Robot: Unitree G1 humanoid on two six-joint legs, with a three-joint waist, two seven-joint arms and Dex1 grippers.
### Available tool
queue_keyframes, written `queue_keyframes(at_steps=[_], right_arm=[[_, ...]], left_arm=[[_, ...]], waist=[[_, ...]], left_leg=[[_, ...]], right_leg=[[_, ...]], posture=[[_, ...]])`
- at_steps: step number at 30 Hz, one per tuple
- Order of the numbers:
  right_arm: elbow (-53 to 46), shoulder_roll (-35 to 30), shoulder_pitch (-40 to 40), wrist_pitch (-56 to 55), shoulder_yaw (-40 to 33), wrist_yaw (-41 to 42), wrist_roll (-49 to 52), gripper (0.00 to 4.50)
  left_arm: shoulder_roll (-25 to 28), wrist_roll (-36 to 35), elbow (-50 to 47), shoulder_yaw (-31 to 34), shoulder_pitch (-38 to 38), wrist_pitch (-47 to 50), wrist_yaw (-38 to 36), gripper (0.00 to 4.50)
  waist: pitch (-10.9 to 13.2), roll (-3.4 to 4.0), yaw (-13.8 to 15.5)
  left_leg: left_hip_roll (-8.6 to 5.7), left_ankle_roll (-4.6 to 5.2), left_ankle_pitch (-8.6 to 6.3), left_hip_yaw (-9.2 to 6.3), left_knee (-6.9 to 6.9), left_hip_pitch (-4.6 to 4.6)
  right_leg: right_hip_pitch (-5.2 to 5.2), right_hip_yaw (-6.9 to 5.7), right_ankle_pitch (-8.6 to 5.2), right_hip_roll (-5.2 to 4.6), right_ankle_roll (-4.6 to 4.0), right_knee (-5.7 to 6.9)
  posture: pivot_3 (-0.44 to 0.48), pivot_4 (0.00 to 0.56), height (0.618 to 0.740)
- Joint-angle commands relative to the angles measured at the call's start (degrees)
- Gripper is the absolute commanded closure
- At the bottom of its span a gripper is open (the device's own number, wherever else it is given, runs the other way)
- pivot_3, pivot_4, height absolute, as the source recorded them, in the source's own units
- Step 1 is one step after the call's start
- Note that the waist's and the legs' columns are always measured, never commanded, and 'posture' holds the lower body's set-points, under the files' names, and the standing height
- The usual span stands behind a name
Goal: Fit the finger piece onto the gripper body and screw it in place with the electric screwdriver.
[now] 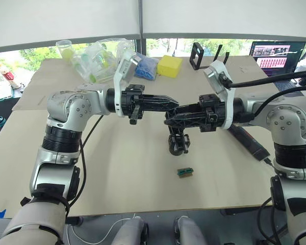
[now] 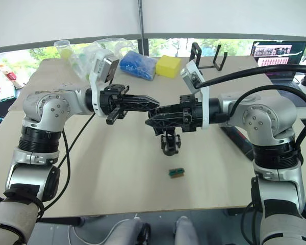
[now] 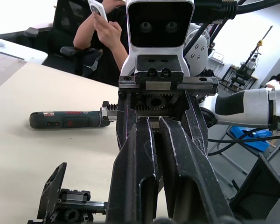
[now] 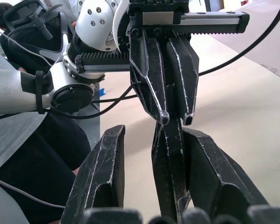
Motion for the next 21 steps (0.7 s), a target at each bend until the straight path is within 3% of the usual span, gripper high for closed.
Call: queue_keyframes(at_steps=[1, 3, 7, 8, 10, 16, 17, 21], right_arm=[[-1.6, -0.5, -0.8, -1.6, -0.9, 1.7, 0.1, 3.68], [-1.9, -0.6, -0.7, -2.1, -0.9, 2.3, -0.3, 4.17], [-2.8, -1.0, 0.1, -4.1, -0.8, 3.6, -1.6, 4.17], [-3.2, -1.0, 0.6, -5.6, -0.8, 4.0, -2.4, 4.17], [-4.4, -1.4, 2.6, -11.1, -0.1, 5.8, -5.5, 4.17], [-6.1, -1.4, 11.3, -25.6, 0.4, 9.2, -12.5, 4.17], [-6.1, -1.5, 12.8, -27.5, 0.4, 9.7, -13.6, 4.17], [-6.3, -1.8, 16.3, -30.7, 0.2, 10.1, -15.6, 4.17]], left_arm=[[0.4, 0.8, -0.6, 0.7, -1.7, -1.2, -1.1, 4.50], [0.8, 1.7, -0.8, 0.1, -1.4, -1.7, -1.8, 4.50], [1.2, 3.3, -0.5, -0.6, -1.1, -2.4, -2.6, 4.50], [1.6, 3.8, -0.2, -0.8, -0.9, -3.0, -3.5, 3.72], [3.1, 6.0, 0.2, -2.1, 0.0, -6.2, -6.5, 3.06], [6.3, 18.4, 1.9, -8.3, 7.4, -23.6, -10.7, 0.19], [5.8, 21.0, 2.4, -9.4, 9.1, -27.0, -9.9, 0.00], [2.3, 28.8, 5.9, -12.9, 14.1, -36.7, -5.8, 0.00]], waist=[[0.0, 0.00, 0.0], [0.0, 0.00, 0.0], [0.0, 0.00, 0.0], [0.0, 0.00, 0.0], [0.0, 0.00, 0.0], [0.0, 0.01, 0.1], [0.0, 0.01, 0.2], [0.0, 0.00, 0.4]], left_leg=[[0.00, 0.00, 0.00, 0.00, 0.00, 0.00], [0.00, 0.00, 0.00, 0.00, 0.00, 0.00], [0.00, 0.00, 0.00, 0.00, 0.00, 0.00], [0.00, 0.00, 0.00, 0.00, 0.00, 0.00], [0.00, 0.00, 0.00, 0.00, 0.00, 0.00], [-0.01, 0.00, 0.00, 0.03, -0.01, 0.04], [-0.01, 0.00, 0.00, 0.04, 0.00, 0.04], [-0.03, 0.01, 0.00, 0.03, 0.07, -0.03]], right_leg=[[0.00, 0.00, 0.00, 0.00, 0.00, 0.00], [0.00, 0.00, 0.00, 0.00, 0.00, 0.00], [0.00, 0.00, 0.00, 0.00, 0.00, 0.00], [0.00, 0.00, 0.00, 0.00, 0.00, 0.00], [0.00, 0.00, 0.00, 0.01, 0.00, 0.00], [0.02, 0.00, 0.00, 0.04, 0.00, -0.01], [0.03, 0.00, 0.00, 0.03, 0.00, -0.03], [0.03, 0.00, 0.00, 0.00, 0.00, -0.05]], posture=[[0.000, 0.150, 0.740], [0.000, 0.150, 0.740], [0.000, 0.150, 0.740], [0.000, 0.150, 0.740], [0.000, 0.150, 0.740], [0.000, 0.150, 0.740], [0.000, 0.150, 0.740], [0.000, 0.150, 0.740]])
